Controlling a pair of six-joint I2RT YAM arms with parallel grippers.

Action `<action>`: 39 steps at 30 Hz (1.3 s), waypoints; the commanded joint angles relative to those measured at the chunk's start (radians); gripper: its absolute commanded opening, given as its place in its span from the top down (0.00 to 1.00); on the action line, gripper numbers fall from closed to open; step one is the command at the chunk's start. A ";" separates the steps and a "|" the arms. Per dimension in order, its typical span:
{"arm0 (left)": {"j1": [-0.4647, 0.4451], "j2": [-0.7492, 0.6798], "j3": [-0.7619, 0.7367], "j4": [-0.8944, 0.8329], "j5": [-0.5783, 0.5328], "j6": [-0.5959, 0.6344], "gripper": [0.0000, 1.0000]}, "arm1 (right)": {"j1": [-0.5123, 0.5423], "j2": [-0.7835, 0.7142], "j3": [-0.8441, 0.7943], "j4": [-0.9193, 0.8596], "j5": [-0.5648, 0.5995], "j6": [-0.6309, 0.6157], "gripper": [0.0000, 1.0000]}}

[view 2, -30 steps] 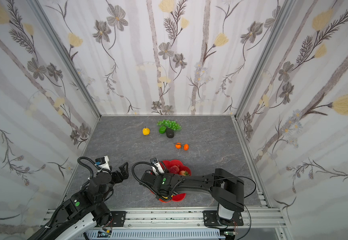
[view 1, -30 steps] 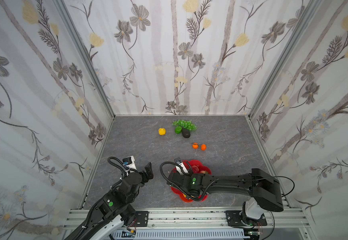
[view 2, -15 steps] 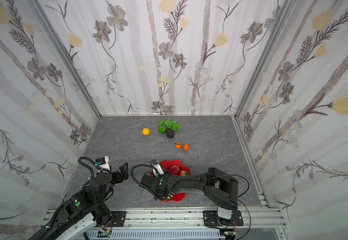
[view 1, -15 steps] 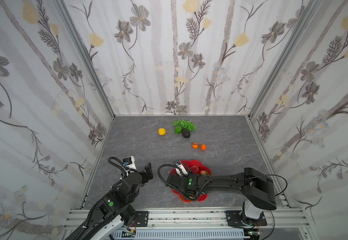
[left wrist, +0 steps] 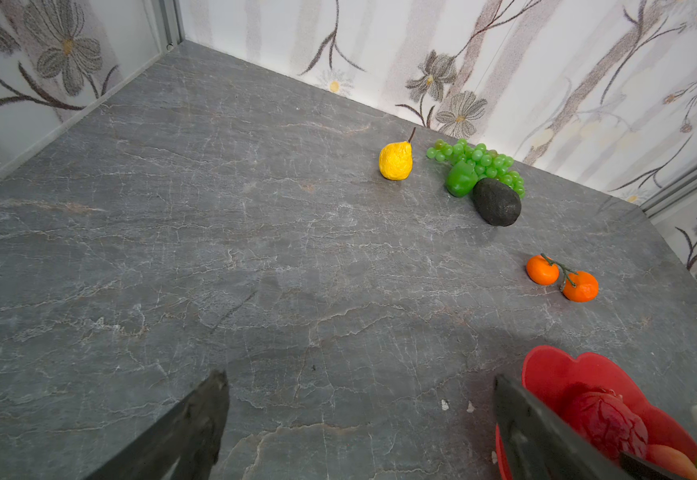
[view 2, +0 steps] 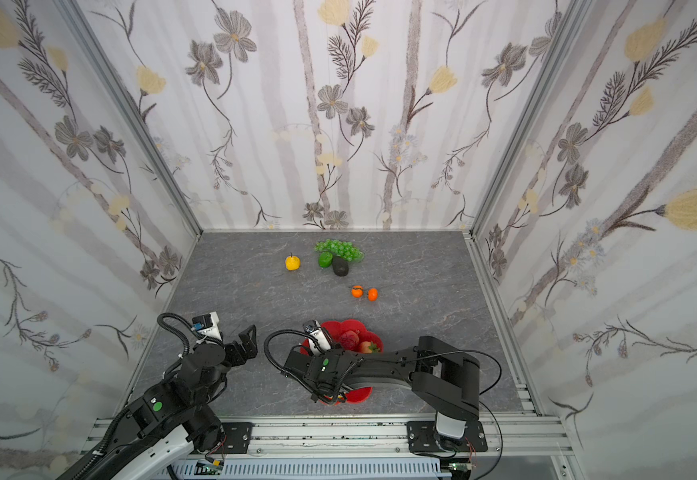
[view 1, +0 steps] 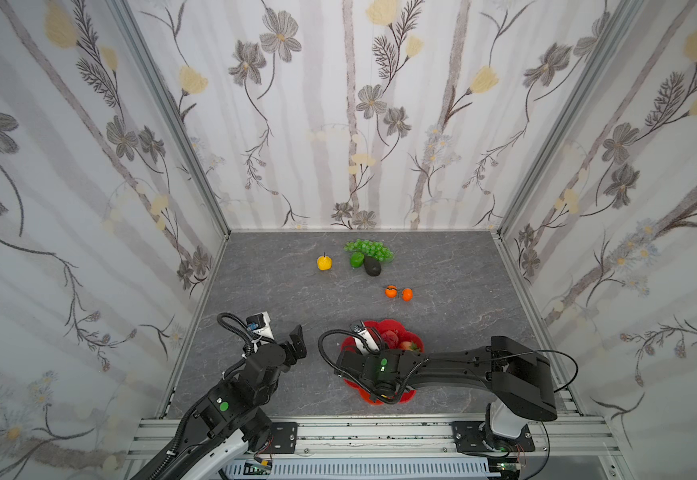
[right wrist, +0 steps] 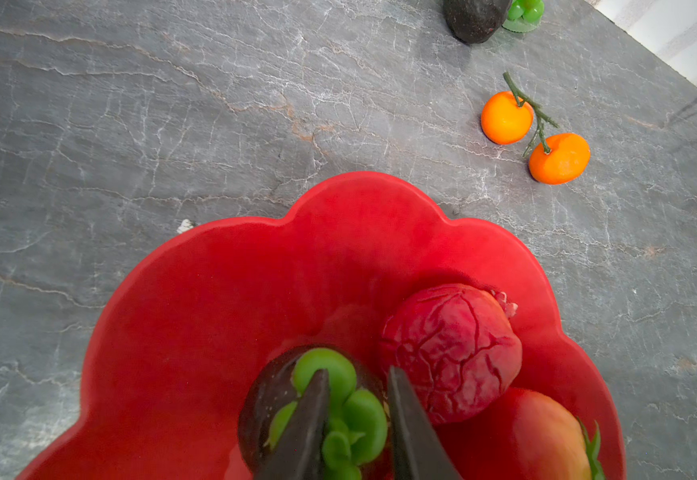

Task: Place and organize the fake fruits in the fruit bowl
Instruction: 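Open the right gripper to release the mangosteen in the red bowl, then reach the left gripper to the dark avocado beside the grapes while the right gripper rises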

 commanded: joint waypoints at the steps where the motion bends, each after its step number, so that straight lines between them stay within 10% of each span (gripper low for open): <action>1: 0.005 0.011 0.012 0.017 -0.028 0.007 0.00 | 0.003 -0.024 -0.012 0.029 -0.003 0.016 0.68; 21: 0.041 0.234 0.133 0.056 0.034 0.033 0.00 | 0.010 -0.242 -0.072 0.061 -0.020 0.017 0.27; 39: 0.211 0.763 0.391 0.171 0.301 0.131 0.00 | -0.156 -0.591 -0.275 0.264 -0.195 -0.035 0.16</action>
